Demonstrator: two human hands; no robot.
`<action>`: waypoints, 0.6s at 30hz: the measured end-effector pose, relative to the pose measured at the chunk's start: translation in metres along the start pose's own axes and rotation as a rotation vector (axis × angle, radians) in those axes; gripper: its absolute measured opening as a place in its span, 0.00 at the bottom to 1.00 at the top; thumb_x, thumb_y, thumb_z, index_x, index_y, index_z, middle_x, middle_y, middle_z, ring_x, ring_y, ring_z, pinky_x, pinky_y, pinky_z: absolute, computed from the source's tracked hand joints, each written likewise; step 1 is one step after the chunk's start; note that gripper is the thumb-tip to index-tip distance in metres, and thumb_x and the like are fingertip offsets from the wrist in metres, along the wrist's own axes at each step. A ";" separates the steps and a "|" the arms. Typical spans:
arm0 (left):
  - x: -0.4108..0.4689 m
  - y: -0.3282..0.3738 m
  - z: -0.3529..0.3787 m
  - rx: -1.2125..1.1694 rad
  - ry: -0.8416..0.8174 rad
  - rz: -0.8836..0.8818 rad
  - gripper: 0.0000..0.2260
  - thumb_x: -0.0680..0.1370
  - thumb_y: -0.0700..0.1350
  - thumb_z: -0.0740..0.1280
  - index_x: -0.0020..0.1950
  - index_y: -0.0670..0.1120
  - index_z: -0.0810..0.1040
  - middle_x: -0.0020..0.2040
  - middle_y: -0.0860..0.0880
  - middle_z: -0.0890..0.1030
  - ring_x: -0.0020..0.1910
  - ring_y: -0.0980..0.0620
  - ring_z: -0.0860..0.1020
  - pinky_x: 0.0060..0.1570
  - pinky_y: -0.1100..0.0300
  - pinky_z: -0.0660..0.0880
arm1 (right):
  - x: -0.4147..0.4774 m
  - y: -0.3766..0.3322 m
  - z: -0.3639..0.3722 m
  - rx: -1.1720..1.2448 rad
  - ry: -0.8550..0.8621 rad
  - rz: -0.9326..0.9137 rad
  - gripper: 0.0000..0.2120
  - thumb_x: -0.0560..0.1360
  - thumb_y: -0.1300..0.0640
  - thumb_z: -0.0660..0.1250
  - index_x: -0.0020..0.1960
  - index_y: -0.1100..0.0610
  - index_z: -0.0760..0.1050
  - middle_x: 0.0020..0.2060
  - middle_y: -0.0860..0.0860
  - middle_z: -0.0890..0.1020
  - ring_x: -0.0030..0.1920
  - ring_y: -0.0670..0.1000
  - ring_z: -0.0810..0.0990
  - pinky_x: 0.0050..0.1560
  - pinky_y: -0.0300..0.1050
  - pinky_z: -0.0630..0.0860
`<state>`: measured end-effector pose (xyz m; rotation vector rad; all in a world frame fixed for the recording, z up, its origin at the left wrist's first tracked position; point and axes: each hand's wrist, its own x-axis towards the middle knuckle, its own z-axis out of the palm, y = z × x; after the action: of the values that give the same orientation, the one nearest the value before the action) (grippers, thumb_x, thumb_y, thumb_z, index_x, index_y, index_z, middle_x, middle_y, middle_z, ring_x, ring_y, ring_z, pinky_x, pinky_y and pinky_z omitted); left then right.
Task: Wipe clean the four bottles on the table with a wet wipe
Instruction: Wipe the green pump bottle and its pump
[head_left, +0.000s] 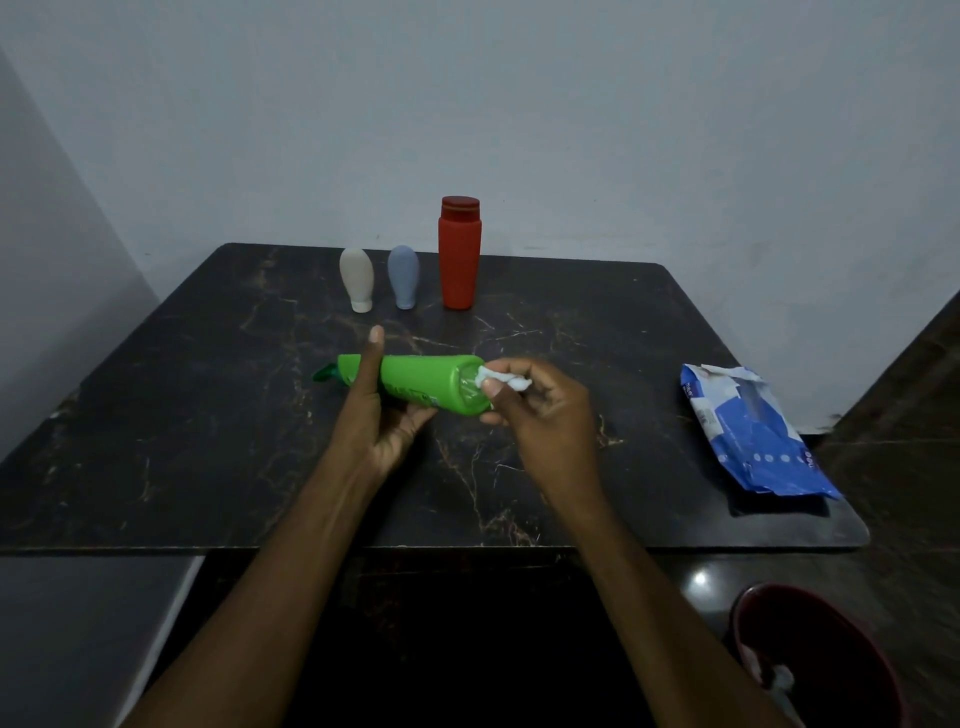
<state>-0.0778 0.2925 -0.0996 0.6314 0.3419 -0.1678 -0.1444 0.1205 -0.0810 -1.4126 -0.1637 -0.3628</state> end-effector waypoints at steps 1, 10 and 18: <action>0.000 -0.001 0.000 0.011 0.001 0.000 0.42 0.65 0.57 0.81 0.73 0.40 0.70 0.65 0.34 0.80 0.59 0.35 0.83 0.55 0.34 0.81 | 0.000 -0.001 -0.001 -0.033 -0.013 -0.018 0.06 0.76 0.64 0.72 0.51 0.56 0.83 0.47 0.52 0.85 0.47 0.53 0.86 0.42 0.48 0.84; 0.008 0.004 0.001 0.153 0.093 -0.005 0.32 0.72 0.60 0.76 0.70 0.43 0.76 0.61 0.40 0.84 0.56 0.42 0.85 0.43 0.46 0.84 | 0.011 -0.031 -0.001 -0.411 -0.131 -0.334 0.13 0.77 0.63 0.70 0.61 0.57 0.81 0.53 0.49 0.82 0.53 0.47 0.82 0.51 0.50 0.82; 0.011 0.011 0.006 0.203 0.124 0.016 0.27 0.73 0.58 0.75 0.67 0.44 0.79 0.60 0.43 0.84 0.51 0.46 0.86 0.40 0.48 0.84 | 0.001 -0.003 -0.016 -0.783 -0.218 -0.603 0.08 0.75 0.67 0.69 0.53 0.60 0.83 0.47 0.51 0.79 0.46 0.49 0.78 0.44 0.46 0.77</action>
<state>-0.0635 0.2969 -0.0933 0.8468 0.4430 -0.1494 -0.1457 0.1047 -0.0805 -2.1682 -0.6907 -0.8278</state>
